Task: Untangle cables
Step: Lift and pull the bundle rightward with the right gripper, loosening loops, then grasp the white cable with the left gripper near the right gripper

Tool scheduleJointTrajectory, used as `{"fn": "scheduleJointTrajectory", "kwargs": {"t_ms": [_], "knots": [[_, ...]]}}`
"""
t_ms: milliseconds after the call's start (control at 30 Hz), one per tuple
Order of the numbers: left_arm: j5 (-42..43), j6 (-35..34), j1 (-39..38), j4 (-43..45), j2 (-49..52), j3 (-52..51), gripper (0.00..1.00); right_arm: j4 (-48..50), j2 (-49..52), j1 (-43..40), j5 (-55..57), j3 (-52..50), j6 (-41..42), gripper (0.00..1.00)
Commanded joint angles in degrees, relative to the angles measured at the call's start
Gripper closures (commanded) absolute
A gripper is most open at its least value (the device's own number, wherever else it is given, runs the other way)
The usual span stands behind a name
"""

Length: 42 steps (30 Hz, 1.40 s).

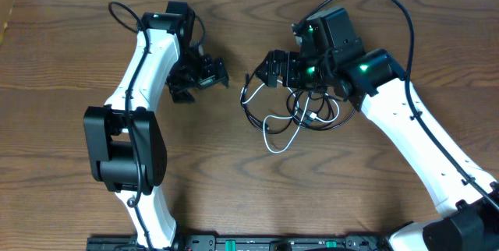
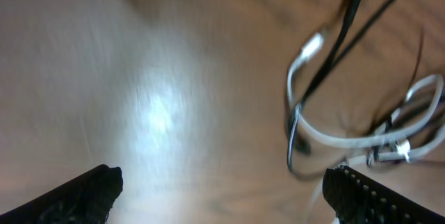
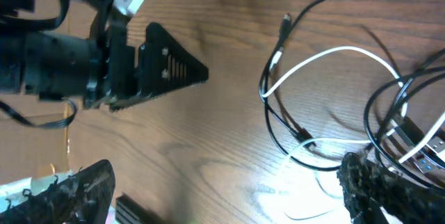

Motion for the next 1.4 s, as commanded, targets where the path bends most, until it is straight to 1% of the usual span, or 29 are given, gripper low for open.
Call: {"fn": "scheduleJointTrajectory", "kwargs": {"t_ms": [0,100,167,233,300,467,600,733,800,867,900,933,1033,1133,1167,1200,1300,1333,1367], "knots": [[5.8,-4.1,-0.2,0.0,0.8,-0.2,0.02,-0.7,0.3,0.5,1.6,0.5,-0.4,0.01],[5.7,-4.0,-0.2,0.0,0.8,-0.2,0.02,-1.7,0.3,0.5,3.4,0.3,-0.4,0.01],[5.8,-4.3,-0.2,-1.9,0.8,-0.2,0.02,-2.1,0.3,0.5,5.0,0.2,-0.4,0.01],[6.9,-4.9,-1.2,-0.8,0.9,-0.4,0.02,-2.1,0.3,0.6,5.9,0.2,-0.4,0.01],[6.0,-4.9,-2.7,0.9,0.9,-0.7,0.02,-2.1,0.3,0.6,5.9,0.2,-0.4,0.01],[3.6,-4.9,-9.7,7.1,0.9,-3.1,0.02,-2.5,0.3,0.9,6.7,0.2,-0.4,0.01],[-3.2,-5.4,-14.1,8.9,0.9,-3.1,0.02,-5.4,0.3,0.1,7.8,0.2,-0.4,0.01],[-3.9,-5.4,-16.8,9.4,0.9,-4.0,0.02,-8.0,0.3,-2.6,7.8,0.2,-0.4,0.01],[-7.6,-5.3,-18.1,11.4,1.0,-5.4,0.02,-9.2,0.3,-3.5,7.8,0.2,-0.4,0.01],[-15.0,-5.3,-19.1,14.9,1.0,-6.4,0.02,-10.1,0.3,-4.2,7.8,0.2,-0.4,0.01],[-17.2,-5.3,-19.2,16.0,1.0,-6.4,0.02,-10.3,0.3,-4.3,7.8,0.2,-0.4,0.01],[-18.8,-5.3,-19.2,17.2,1.0,-6.4,0.02,-10.3,0.3,-4.3,7.8,0.2,-0.4,0.01],[-19.2,-4.9,-19.1,20.4,1.0,-6.5,0.01,-10.3,0.3,-4.3,7.8,0.2,-0.4,0.01],[-17.5,-4.9,-20.0,21.9,1.0,-6.6,0.15,-10.1,0.3,-4.3,7.8,0.2,-0.4,0.01],[-17.3,-4.9,-20.3,22.2,1.0,-6.6,0.22,-10.1,0.3,-4.2,7.8,0.2,-0.4,0.01],[-17.3,-4.9,-20.7,22.4,1.0,-6.6,0.27,-10.1,0.3,-4.2,7.8,0.2,-0.4,0.01],[-17.4,-4.7,-21.4,23.3,1.0,-6.6,0.35,-10.2,0.3,-4.2,7.8,0.2,-0.4,0.01],[-17.3,-4.7,-21.5,23.8,1.0,-6.6,0.41,-10.3,0.3,-4.2,7.8,0.2,-0.4,0.01],[-17.3,-4.7,-21.5,24.2,1.0,-6.6,0.5,-10.3,0.3,-4.2,7.8,0.2,-0.4,0.01]]}}
